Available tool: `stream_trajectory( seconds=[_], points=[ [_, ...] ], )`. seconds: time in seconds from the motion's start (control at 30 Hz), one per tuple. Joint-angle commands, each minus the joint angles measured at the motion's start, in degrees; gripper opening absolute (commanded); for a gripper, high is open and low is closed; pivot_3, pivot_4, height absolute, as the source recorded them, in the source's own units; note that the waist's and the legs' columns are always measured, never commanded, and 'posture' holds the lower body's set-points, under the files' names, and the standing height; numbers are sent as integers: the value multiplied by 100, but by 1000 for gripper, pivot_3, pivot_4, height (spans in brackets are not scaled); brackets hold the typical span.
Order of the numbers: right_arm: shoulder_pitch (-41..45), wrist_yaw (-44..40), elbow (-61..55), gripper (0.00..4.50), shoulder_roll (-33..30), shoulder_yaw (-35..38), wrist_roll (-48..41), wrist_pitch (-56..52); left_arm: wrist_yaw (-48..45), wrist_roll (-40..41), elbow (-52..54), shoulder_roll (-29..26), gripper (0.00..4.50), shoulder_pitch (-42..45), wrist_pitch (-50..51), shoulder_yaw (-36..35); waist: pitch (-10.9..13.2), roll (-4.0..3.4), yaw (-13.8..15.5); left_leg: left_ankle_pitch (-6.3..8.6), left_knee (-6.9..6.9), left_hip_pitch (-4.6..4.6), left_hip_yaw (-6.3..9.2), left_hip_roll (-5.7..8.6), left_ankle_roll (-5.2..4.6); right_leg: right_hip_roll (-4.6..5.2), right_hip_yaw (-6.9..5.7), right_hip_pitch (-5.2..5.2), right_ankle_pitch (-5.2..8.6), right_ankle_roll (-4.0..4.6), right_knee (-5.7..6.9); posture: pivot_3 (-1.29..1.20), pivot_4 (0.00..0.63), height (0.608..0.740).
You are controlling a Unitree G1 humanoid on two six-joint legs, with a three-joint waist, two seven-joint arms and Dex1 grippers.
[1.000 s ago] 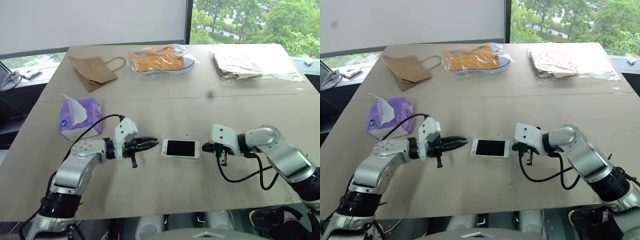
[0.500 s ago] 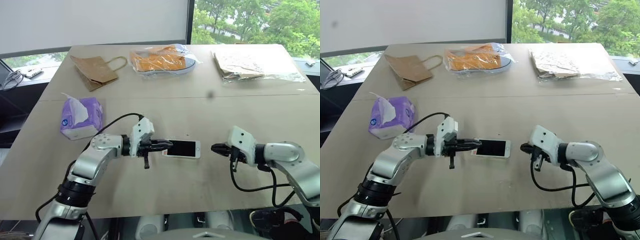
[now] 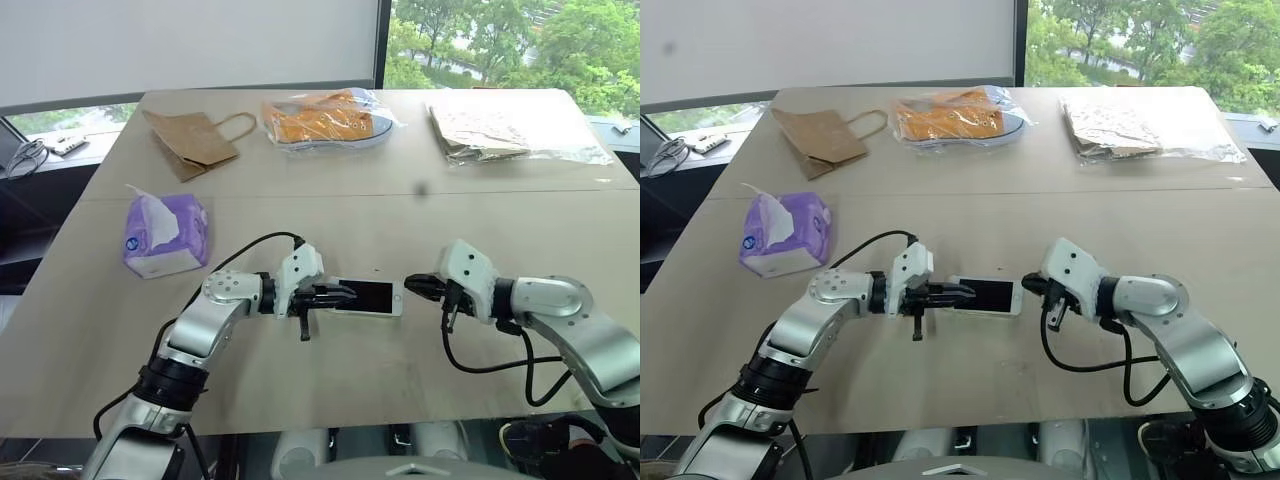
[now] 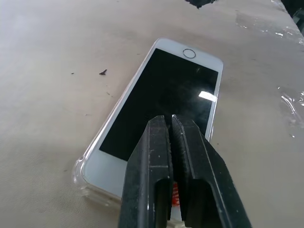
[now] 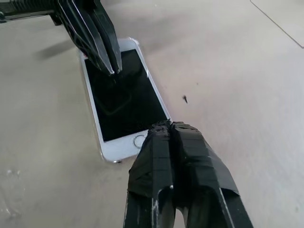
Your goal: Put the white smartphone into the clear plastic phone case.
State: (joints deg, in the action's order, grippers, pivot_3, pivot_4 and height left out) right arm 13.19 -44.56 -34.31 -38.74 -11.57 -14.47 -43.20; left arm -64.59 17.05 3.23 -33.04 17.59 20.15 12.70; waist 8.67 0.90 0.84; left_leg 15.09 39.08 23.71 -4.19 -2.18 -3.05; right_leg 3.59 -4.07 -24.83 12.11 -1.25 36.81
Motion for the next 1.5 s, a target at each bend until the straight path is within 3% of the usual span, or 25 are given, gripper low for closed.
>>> stream_trajectory(
  seconds=[0.03, 0.27, 0.4, 0.57, 0.6, 0.67, 0.77, 0.87, 0.93, 1.5],
  points=[
    [202, 13, 2, 0, 32, -114, -17, 7, 16, -75, -32, -3, 194, 31, -228, -36, 0, 0, -4, 0, 0, 0, -1, 0, 0, 0, 1, 0, 0, 0, 0, 0, 150, 740],
    [427, 30, 197, 0, 71, -275, 17, -7, 48, 52, -15, 120, 194, -96, -507, -186, 0, 0, -4, 0, 2, 0, -1, 0, 0, 0, 1, 0, -10, -3, 1, 0, 150, 740],
    [411, 42, 213, 0, 62, -303, 22, 36, -5, 477, 104, 248, 1367, -76, -412, -476, 0, 0, -1, 0, 4, 3, 0, 0, 0, 2, 0, 0, -10, -3, 1, 0, 150, 740],
    [408, 49, 249, 0, 67, -290, 30, 78, 61, 373, 82, 256, 3658, -72, -577, -462, 0, 0, -4, 0, 5, 1, 0, 0, 0, 0, 0, 0, -10, -4, 1, 0, 150, 740],
    [409, 51, 253, 0, 68, -289, 33, 82, 36, 373, 84, 246, 3658, -74, -586, -447, 0, 0, -4, 0, 5, 1, 0, 0, 0, 0, 0, 0, -10, -3, 1, 0, 150, 740],
    [415, 47, 262, 0, 67, -285, 35, 94, -120, 523, 131, 203, 3331, -116, -481, -451, 0, 0, -5, 0, 5, 1, 0, 0, 0, 0, 0, 0, -10, -3, 2, 0, 150, 740],
    [421, 35, 300, 0, 57, -283, 50, 129, -210, 483, 139, 137, 2104, -167, -469, -397, 0, 0, -5, 0, 5, 1, 0, 0, 0, 0, 0, 0, -10, -3, 2, 0, 150, 740],
    [441, 40, 345, 0, 71, -289, 66, 148, -247, 380, 74, 116, 588, -172, -533, -313, 0, 0, -5, 0, 5, 1, -1, 0, 0, 0, 0, 0, -10, -3, 1, 0, 150, 740],
    [456, 56, 369, 0, 91, -306, 78, 153, -264, 312, -20, 129, 98, -165, -585, -266, 0, 0, -3, 0, 5, 1, -1, 0, 0, 0, 0, 0, -10, -3, 2, 0, 150, 740],
    [697, 37, 709, 0, 208, -669, 177, -39, -192, -309, -756, 273, 98, -81, -1271, 1, -2, -1, -4, 0, 7, -2, -1, 0, -1, 0, 0, 3, -11, -2, 2, 0, 150, 740]
  ],
)
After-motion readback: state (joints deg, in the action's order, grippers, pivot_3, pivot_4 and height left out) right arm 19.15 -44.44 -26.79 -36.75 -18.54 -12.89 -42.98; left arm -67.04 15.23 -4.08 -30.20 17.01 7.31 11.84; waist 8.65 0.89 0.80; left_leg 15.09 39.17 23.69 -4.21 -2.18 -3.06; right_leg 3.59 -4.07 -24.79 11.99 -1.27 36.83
